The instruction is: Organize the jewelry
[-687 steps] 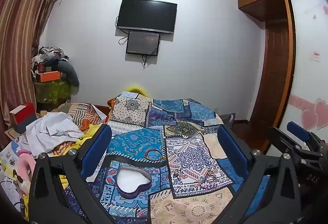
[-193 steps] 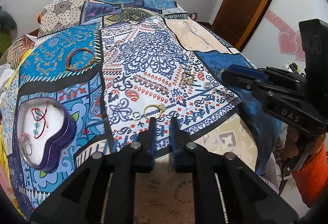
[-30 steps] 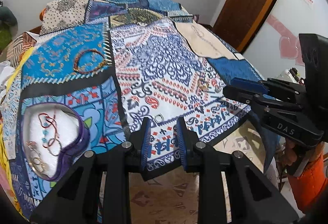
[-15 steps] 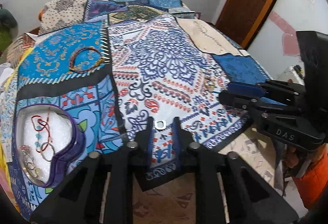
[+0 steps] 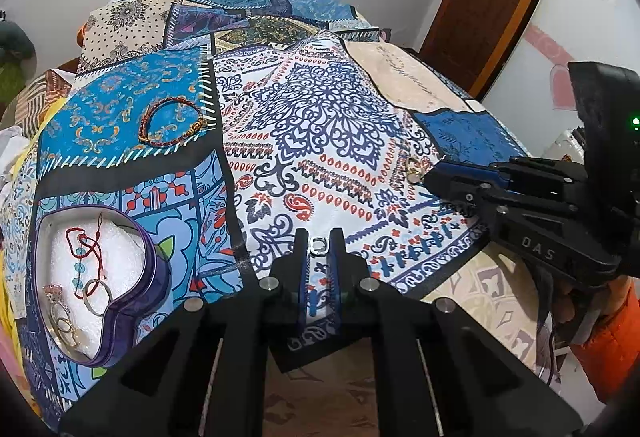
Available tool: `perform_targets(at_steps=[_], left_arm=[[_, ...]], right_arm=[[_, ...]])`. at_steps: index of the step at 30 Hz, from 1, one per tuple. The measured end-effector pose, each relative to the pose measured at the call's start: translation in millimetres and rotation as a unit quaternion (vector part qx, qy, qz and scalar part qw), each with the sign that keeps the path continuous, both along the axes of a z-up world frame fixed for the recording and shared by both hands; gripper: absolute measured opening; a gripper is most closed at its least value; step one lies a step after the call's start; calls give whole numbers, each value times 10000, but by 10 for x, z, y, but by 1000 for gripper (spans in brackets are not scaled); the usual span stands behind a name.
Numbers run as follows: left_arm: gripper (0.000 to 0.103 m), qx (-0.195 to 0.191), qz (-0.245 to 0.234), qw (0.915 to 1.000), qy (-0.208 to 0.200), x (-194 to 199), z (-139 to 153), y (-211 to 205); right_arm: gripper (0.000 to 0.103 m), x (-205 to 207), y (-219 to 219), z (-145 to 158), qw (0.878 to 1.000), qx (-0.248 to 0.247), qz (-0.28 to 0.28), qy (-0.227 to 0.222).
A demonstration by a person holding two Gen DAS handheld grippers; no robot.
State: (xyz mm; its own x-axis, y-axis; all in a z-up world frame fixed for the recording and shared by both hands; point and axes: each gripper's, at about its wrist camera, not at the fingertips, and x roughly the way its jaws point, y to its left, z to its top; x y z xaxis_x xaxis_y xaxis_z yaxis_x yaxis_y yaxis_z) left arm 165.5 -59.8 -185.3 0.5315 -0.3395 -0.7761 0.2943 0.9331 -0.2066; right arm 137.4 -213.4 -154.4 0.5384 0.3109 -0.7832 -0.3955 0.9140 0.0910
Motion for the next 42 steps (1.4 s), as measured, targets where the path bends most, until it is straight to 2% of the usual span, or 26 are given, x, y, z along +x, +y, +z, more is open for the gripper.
perform_targets(at_steps=[11, 23, 35, 42], left_arm=[[8, 26, -15, 9993, -374, -184, 261, -29], [8, -33, 414, 9958, -813, -283, 639, 294], [8, -17, 990, 9867, -1291, -508, 978, 840], [8, 15, 1294, 9819, -1383, -631, 1043, 1150]], right_arm=[[9, -97, -23, 127, 9998, 148, 41, -110], [9, -208, 64, 573, 9976, 368, 83, -589], [9, -353, 589, 1019, 9897, 746, 539, -1097], [9, -418, 1015, 1101, 9842, 930, 936, -1182]])
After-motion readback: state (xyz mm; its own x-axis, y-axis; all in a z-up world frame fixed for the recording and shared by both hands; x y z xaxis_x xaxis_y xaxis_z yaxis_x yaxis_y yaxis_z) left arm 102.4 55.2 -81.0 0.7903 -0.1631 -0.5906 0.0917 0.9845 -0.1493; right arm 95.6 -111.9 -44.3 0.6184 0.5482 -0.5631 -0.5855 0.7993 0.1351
